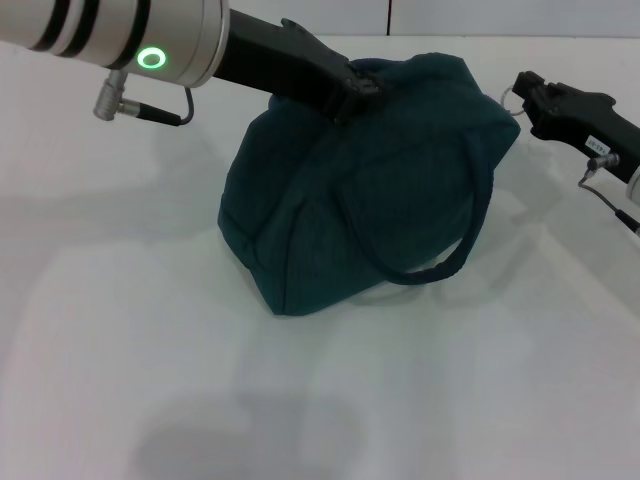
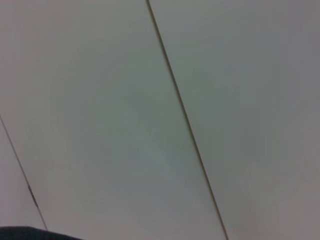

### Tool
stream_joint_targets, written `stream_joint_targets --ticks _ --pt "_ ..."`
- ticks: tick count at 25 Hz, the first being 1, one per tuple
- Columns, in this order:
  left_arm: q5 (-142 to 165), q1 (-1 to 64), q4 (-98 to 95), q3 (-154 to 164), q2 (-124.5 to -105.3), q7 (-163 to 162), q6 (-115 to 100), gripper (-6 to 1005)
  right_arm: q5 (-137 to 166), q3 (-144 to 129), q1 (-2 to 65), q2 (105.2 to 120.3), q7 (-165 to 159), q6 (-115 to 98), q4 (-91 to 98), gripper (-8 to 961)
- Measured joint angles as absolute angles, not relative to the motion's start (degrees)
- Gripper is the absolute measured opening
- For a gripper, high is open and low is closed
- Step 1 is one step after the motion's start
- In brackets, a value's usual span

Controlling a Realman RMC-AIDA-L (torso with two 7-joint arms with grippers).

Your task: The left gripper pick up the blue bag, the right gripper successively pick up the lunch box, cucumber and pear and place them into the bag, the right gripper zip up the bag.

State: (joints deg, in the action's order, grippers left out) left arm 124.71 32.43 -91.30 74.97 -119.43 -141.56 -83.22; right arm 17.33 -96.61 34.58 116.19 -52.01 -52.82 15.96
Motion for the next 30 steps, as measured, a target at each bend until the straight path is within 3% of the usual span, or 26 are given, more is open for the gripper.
stream_joint_targets --ticks 12,22,30 --pt "124.6 31.2 -91.1 74.9 -119.59 -139.9 -81.0 71 15.8 -94.7 30.3 115.64 -51.6 -65.9 16.1 143" --pt "117.8 29.2 -90.8 71.7 -119.65 -137.9 -80.5 180 16.0 -93.9 24.4 114.62 -51.5 -76.5 16.0 557" --pt "104.0 23.3 -90.4 67.4 -119.37 -124.8 -82.6 350 22.0 -94.1 20.8 111.01 -51.3 -89.7 16.2 754"
